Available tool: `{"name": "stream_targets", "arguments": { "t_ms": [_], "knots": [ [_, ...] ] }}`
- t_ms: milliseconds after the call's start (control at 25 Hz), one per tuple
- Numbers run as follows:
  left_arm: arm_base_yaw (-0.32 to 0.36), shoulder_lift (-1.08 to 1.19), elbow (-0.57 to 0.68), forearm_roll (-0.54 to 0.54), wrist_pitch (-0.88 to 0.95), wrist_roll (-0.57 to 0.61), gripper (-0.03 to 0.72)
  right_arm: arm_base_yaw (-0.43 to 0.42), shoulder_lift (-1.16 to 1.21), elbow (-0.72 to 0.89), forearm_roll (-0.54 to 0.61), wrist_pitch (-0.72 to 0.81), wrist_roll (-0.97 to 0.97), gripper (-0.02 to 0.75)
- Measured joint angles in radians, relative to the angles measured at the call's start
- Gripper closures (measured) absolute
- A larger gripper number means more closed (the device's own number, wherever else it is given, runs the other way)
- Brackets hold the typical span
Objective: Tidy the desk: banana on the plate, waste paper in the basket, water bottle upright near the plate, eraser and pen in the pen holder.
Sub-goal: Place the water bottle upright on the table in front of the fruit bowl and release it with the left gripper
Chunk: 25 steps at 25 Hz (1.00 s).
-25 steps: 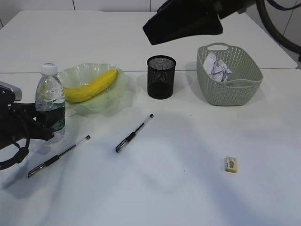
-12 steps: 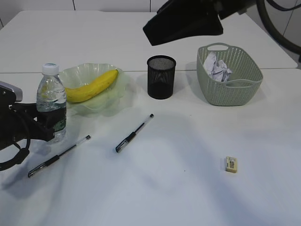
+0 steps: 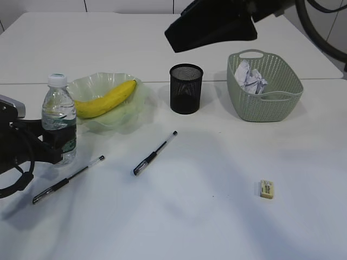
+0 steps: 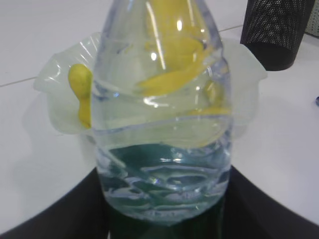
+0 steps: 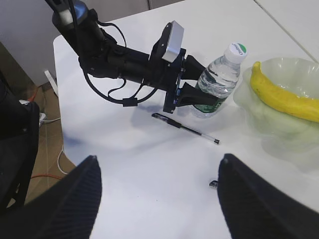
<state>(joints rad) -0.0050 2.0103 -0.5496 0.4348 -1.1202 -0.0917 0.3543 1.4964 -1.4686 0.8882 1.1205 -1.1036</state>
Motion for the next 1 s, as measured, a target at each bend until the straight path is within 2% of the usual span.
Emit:
{"name": "stream_targets", "arguments": {
  "t_ms": [240, 480, 880, 1000],
  "knots": [
    [0.000, 0.000, 0.002, 0.000, 0.000, 0.002, 0.241, -0.002, 0.000, 0.000, 0.000, 0.000, 0.000, 0.201],
    [0.000, 0.000, 0.017, 0.000, -0.009, 0.002, 0.169, -0.002, 0.000, 0.000, 0.000, 0.000, 0.000, 0.201],
    [0.000, 0.000, 0.022, 0.000, -0.017, 0.002, 0.157, -0.002, 0.000, 0.000, 0.000, 0.000, 0.000, 0.201],
    [0.000, 0.000, 0.040, 0.000, -0.022, 0.002, 0.129, -0.002, 0.000, 0.000, 0.000, 0.000, 0.002, 0.182]
  ]
}}
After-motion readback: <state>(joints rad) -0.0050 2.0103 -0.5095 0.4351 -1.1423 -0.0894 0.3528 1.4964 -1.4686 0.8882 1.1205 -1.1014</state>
